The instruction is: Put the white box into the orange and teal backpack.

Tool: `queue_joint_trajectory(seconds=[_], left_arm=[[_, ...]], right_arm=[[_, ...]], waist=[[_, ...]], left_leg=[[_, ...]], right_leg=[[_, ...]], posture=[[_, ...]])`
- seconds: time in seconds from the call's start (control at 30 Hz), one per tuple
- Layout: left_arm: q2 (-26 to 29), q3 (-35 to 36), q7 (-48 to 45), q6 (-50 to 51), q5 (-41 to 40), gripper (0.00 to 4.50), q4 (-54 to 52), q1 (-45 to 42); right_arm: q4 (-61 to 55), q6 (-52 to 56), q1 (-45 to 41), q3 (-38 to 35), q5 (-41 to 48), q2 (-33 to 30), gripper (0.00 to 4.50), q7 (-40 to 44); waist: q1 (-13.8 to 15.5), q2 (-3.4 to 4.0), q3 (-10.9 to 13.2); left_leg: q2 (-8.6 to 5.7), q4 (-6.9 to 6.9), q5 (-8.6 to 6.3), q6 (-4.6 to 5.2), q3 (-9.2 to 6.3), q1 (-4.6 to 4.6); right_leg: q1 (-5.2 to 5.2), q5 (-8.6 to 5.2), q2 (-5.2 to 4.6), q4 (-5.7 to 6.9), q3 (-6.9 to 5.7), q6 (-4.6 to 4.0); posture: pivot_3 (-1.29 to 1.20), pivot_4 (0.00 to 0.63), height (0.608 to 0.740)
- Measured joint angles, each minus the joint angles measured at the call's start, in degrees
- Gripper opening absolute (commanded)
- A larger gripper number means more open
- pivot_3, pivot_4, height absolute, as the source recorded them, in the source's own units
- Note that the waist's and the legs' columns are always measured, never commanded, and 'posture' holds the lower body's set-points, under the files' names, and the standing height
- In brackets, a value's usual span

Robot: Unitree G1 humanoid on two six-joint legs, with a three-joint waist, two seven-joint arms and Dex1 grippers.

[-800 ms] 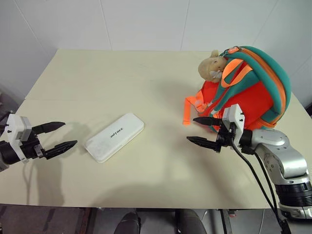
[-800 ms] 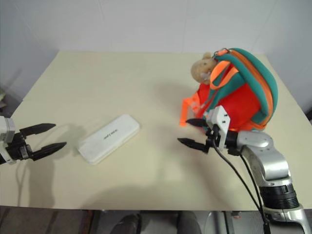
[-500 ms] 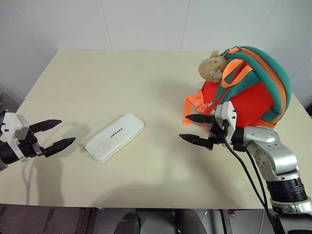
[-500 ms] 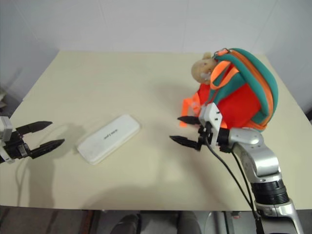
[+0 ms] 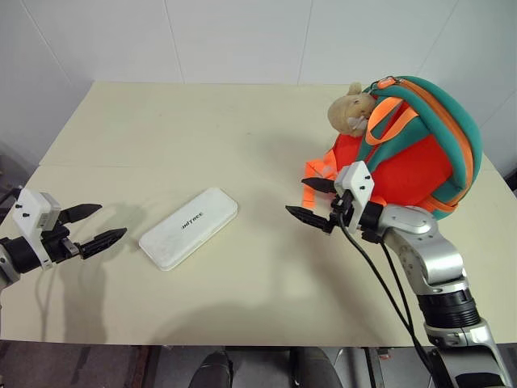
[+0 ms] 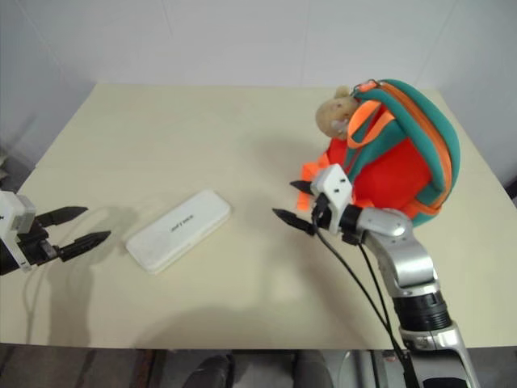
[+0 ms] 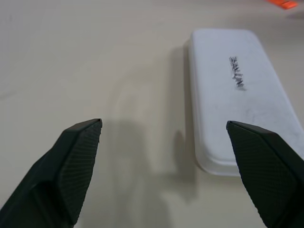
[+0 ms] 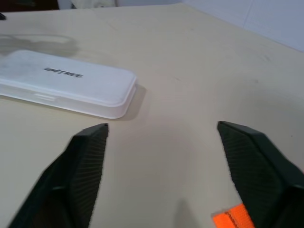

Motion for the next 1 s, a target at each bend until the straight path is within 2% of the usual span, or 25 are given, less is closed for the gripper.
queue_joint_trajectory(seconds=[0.3,0.37,0.57,0.77,1.0], left_arm=[[0.3,-0.07,0.44,3.38,-0.46,0.56,-1.72,-1.17],[0.91,-0.08,0.46,4.83,-0.46,0.0,-2.07,-1.11],[2.36,2.37,3.07,10.23,-0.43,0.0,-4.45,2.51],[2.37,7.2,6.83,20.81,-1.75,0.0,-11.5,10.06],[-3.76,12.98,12.01,33.76,-7.63,0.0,-22.01,16.41]], right_arm=[[2.53,0.16,-1.99,1.41,-3.01,4.36,0.22,-4.0],[3.78,0.23,-2.44,1.67,-3.71,4.88,0.12,-4.62],[9.6,-0.11,-5.85,3.39,-5.7,6.89,0.12,-4.73],[21.34,-5.35,-12.8,6.67,-9.72,11.18,0.12,-4.8],[33.11,-10.16,-17.91,10.66,-14.74,16.44,0.12,-4.75]], waist=[[0.0,0.02,0.01],[-0.05,0.02,0.01],[-0.54,0.02,0.01],[-0.89,0.0,0.0],[-1.24,-0.09,-0.05]], left_leg=[[0.02,0.0,0.01,-0.02,0.02,0.0],[0.02,-0.01,0.01,-0.02,0.03,0.01],[0.07,-0.06,0.01,-0.02,0.27,0.02],[0.09,-0.08,0.0,-0.03,0.42,0.0],[0.11,-0.11,-0.01,-0.07,0.84,0.01]], right_leg=[[-0.04,0.0,0.03,0.04,0.03,0.0],[-0.05,0.0,0.03,0.04,0.04,0.0],[-0.25,0.0,0.09,0.12,0.3,0.0],[-0.43,0.0,0.11,0.22,0.49,0.0],[-0.7,0.0,0.13,0.35,0.94,0.0]], posture=[[0.0,0.15,0.74],[0.0,0.15,0.74],[0.0,0.15,0.74],[0.0,0.15,0.74],[0.0,0.15,0.74]])
